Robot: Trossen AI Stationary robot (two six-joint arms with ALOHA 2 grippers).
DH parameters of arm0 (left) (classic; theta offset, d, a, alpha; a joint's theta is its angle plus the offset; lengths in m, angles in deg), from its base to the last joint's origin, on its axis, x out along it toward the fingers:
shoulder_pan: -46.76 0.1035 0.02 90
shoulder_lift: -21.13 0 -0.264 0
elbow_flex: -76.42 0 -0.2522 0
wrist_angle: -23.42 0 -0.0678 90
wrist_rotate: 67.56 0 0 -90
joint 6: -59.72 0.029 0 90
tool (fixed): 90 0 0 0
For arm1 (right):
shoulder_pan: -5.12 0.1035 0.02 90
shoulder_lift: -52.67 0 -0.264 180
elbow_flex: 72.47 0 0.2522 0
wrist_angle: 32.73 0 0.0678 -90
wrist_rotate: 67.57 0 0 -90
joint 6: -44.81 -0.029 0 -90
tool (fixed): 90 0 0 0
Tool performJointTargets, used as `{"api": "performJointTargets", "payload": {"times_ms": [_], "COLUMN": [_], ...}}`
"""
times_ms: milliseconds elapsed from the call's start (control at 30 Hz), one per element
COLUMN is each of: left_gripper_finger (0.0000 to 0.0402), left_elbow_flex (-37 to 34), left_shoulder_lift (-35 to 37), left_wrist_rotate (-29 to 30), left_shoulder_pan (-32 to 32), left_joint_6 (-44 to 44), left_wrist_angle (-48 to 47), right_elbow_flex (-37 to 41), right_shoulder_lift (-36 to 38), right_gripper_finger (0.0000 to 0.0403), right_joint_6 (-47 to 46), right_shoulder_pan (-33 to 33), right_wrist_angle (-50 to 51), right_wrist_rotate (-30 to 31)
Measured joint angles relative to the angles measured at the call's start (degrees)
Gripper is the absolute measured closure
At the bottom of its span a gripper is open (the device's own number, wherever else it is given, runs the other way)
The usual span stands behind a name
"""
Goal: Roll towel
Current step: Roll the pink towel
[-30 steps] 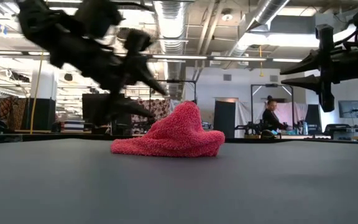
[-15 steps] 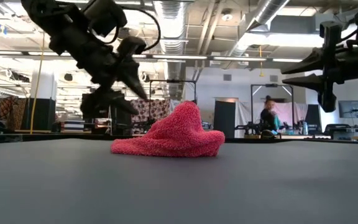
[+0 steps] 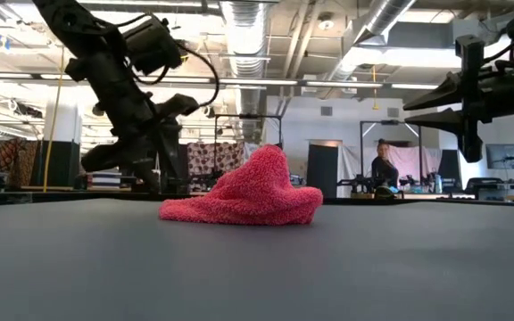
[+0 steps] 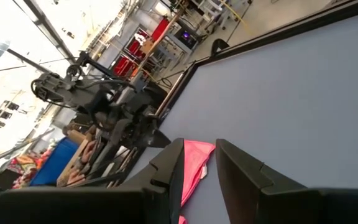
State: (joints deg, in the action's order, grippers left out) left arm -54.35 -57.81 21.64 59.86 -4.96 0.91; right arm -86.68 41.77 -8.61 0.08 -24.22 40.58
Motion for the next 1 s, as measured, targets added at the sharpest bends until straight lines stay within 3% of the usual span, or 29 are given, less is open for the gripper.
{"api": "performJointTargets", "payload": {"times_ms": [267, 433, 567, 767, 867, 1000], "left_gripper_finger": [0.0244, 0.0244, 0.0244, 0.0244, 0.0244, 0.0244], "left_elbow_flex": [0.0, 0.0, 0.0, 0.11, 0.11, 0.06], "left_shoulder_lift": [-4.07, -4.28, -3.99, 2.23, 7.68, 13.95], "left_wrist_rotate": [-3.5, -3.14, -7.61, -11.65, -10.9, -7.52], "left_shoulder_pan": [1.8, 1.79, 1.79, 1.77, 4.06, 5.71], "left_joint_6": [-0.28, -0.87, 0.88, 12.09, 17.86, 15.63], "left_wrist_angle": [0.66, 6.89, 20.36, 53.25, 54.18, 53.33], "right_elbow_flex": [0.0, 0.0, -0.01, 0.0, -0.02, -0.02], "right_shoulder_lift": [-0.01, -0.02, -0.02, 0.0, -0.02, -0.01], "right_gripper_finger": [0.0282, 0.0282, 0.0282, 0.0282, 0.0282, 0.0282], "right_joint_6": [2.0, 2.79, 2.92, 2.92, 2.9, 2.9], "right_shoulder_pan": [0.0, 0.0, 0.0, 0.0, 0.0, -0.32], "right_wrist_angle": [-0.2, -0.32, -0.33, 0.57, 1.05, 1.36], "right_wrist_rotate": [0.16, 0.96, 1.59, 2.99, 2.99, 2.99]}}
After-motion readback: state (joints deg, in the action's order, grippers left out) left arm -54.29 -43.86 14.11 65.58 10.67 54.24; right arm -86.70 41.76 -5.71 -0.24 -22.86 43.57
